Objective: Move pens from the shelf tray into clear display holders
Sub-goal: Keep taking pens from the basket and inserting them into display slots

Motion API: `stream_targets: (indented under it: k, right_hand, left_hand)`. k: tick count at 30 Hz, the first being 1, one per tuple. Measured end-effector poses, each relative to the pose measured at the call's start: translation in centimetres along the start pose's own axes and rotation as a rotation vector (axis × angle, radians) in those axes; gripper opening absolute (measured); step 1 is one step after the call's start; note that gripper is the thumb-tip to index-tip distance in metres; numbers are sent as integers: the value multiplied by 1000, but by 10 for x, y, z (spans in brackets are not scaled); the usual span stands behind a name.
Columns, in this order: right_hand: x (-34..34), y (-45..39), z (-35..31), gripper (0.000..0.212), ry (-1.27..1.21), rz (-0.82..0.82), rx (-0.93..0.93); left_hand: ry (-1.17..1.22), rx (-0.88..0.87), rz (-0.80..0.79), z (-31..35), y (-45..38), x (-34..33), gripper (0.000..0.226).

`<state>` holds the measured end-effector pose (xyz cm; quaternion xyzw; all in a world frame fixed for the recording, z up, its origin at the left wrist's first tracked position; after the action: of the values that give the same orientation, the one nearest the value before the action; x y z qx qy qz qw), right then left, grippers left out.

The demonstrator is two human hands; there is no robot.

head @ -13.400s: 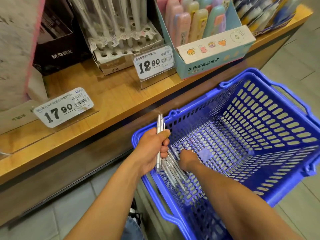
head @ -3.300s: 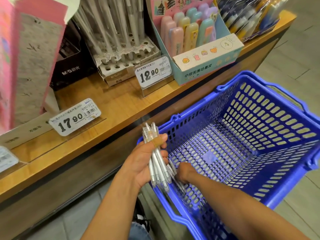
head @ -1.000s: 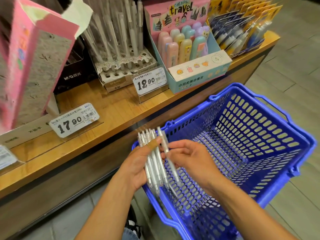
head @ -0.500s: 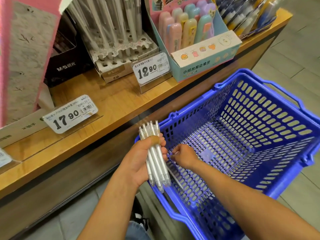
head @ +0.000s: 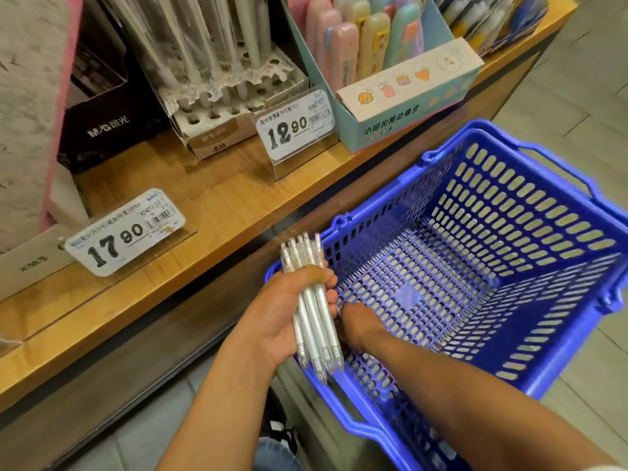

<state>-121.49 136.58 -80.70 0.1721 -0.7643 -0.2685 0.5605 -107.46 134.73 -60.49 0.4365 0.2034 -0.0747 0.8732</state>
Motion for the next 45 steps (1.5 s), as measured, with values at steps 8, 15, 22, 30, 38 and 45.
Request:
stream_targets:
  k: [8, 15, 22, 30, 38, 45]
  right_hand:
    - [81, 74, 24, 21, -772, 51, -244]
    - [193, 210, 2, 29, -1141, 86, -342]
    - [339, 379, -54, 32, -1169, 90, -231]
    - [473, 532, -145, 26, -1065, 25, 82]
    - [543, 584, -262, 28, -867, -41, 280]
    - [572, 585, -386, 24, -802, -140, 364]
  left_hand:
    - [-141, 217, 103, 14, 17, -6, 15]
    - [-225, 329, 160, 55, 115, -39, 17]
    - [-180, 263, 217, 127, 296, -103, 17]
    - [30, 129, 296, 192, 503, -133, 18]
    - [203, -26, 291, 257, 626, -89, 14]
    - [244, -147, 288, 323, 687, -12, 29]
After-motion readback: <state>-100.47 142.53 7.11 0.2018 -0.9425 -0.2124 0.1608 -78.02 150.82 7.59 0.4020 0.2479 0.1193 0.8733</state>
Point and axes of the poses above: each hand's wrist, its own y-axis away from the middle knuckle, its own x-axis out of the back of the hand, z = x × y, the point moved 1 cm from there along -y, towards the middle knuckle, and after that the axes turned 4 degrees about z, right-handed, at the moved point
